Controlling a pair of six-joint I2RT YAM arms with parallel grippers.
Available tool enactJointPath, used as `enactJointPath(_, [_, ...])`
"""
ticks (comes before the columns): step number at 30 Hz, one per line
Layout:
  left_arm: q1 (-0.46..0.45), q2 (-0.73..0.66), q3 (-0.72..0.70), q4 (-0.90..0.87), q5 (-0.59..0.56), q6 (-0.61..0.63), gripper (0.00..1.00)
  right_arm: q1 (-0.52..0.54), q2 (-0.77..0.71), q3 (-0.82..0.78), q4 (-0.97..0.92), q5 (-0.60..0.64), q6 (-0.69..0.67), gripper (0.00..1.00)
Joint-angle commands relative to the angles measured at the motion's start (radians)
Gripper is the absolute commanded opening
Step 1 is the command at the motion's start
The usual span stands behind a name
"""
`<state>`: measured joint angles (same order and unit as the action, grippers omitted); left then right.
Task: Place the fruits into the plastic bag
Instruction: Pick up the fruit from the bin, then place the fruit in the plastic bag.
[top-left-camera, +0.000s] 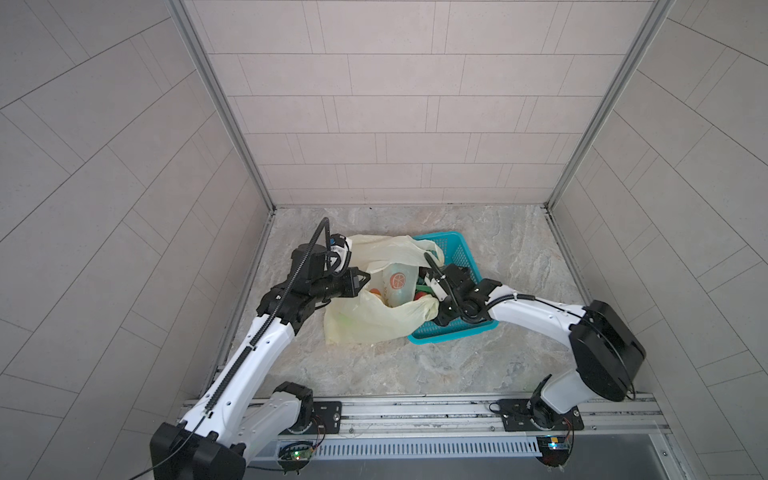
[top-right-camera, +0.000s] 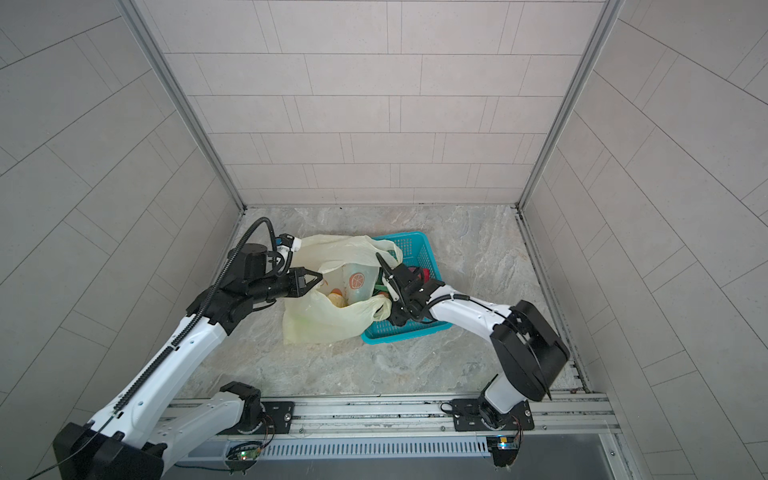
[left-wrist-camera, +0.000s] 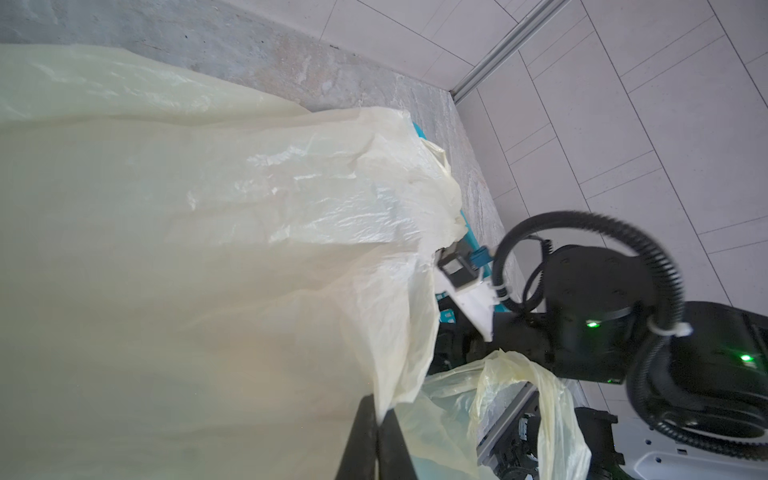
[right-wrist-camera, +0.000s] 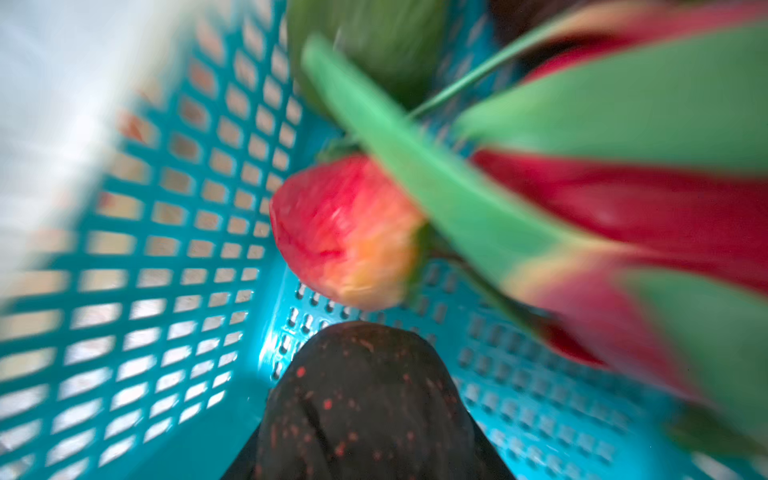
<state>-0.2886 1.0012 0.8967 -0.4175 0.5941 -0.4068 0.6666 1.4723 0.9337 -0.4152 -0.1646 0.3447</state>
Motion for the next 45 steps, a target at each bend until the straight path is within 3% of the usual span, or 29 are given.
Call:
enactJointPath(1, [-0.004,-0.015,0.003,-0.004,0.064,0.043,0.00,-0.017,-0.145,-0.011,-0.028,0.064,0.005,0.34])
enactJointPath(5, [-0.007,-0.022,0.008,-0.013,0.066,0.058,0.00,-0.019,-0.296,-0.038,0.073,0.034,-0.045,0.33])
enactJointPath(9, [-0.007,-0.026,0.005,-0.021,0.025,0.058,0.00,-0.014,-0.291,0.038,0.113,-0.068,-0.061,0.32])
enactJointPath(12, [-0.006,-0.029,-0.005,-0.013,0.007,0.048,0.00,0.006,-0.233,0.096,0.166,-0.145,-0.059,0.32])
enactJointPath(24, [-0.008,-0.053,-0.038,0.048,-0.061,-0.031,0.00,0.190,0.114,0.299,0.254,-0.235,-0.049,0.32])
enactJointPath(31, [-0.008,-0.093,-0.070,0.062,-0.077,-0.046,0.00,0.229,0.281,0.425,0.193,-0.241,-0.076,0.32])
enactJointPath(38, [-0.008,-0.115,-0.077,0.052,-0.124,-0.059,0.00,0.259,0.379,0.435,0.127,-0.226,-0.070,0.35])
enactJointPath(41, [-0.008,-0.115,-0.076,0.042,-0.139,-0.059,0.00,0.258,0.386,0.434,0.084,-0.194,-0.072,0.41])
enactJointPath(45, [-0.009,-0.111,-0.069,0.018,-0.149,-0.042,0.00,0.258,0.350,0.423,0.059,-0.132,-0.082,0.67])
